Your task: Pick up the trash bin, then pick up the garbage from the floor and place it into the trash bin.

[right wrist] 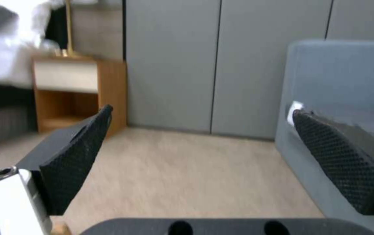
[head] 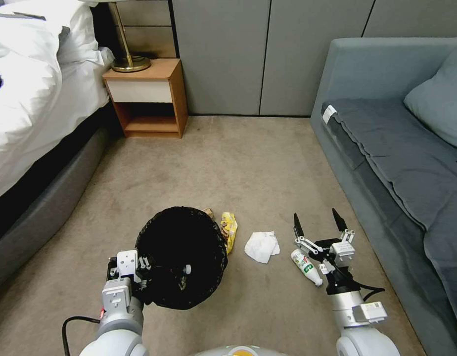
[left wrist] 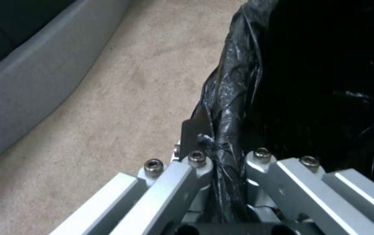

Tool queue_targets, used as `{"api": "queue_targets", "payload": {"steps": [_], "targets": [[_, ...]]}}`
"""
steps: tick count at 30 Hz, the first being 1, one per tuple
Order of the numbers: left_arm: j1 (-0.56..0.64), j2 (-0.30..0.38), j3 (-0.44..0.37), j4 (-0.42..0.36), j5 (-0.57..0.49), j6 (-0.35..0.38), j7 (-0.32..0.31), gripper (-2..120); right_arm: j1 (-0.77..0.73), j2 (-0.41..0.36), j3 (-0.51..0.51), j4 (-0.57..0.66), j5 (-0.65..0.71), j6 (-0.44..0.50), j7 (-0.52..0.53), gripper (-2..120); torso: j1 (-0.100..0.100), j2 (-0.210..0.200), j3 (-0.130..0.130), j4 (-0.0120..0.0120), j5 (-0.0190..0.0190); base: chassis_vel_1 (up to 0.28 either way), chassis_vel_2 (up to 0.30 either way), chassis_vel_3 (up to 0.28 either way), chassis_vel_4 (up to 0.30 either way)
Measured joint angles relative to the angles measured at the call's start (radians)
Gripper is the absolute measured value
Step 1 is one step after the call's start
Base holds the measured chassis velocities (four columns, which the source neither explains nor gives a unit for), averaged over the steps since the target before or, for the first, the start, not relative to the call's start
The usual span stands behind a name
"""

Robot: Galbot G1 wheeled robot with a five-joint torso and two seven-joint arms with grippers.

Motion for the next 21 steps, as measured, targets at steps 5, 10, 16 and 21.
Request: {"api": "queue_targets", "payload": {"steps": [5,10,16,21], "targets": [[-0.002,0.002,-0.002,0.003,-0.002,0.003,0.000,1,0.085,-0.034,0.012,-0.121,-0.014,-0.069,-0.056,100,0.000,0.000,0.000,0.0000,-0.0001,0.000,0.000,0.000,0.000],[0.000,0.002,-0.007,0.007,-0.004,0.003,0.000,1,0.140,-0.053,0.007,-0.212,-0.010,-0.165,-0.104,100,0.000,0.000,0.000,0.0000,0.0000,0.000,0.000,0.000,0.000],[0.006,0.002,-0.016,0.008,-0.004,0.004,0.000,1,0.249,-0.070,-0.016,-0.404,0.004,-0.307,-0.190,100,0.000,0.000,0.000,0.0000,-0.0001,0.000,0.000,0.000,0.000],[0.012,0.000,-0.022,0.007,-0.005,0.005,-0.001,1,0.344,-0.071,-0.021,-0.539,-0.025,-0.384,-0.253,100,0.000,0.000,0.000,0.0001,-0.0003,0.000,0.000,0.000,0.000]]}}
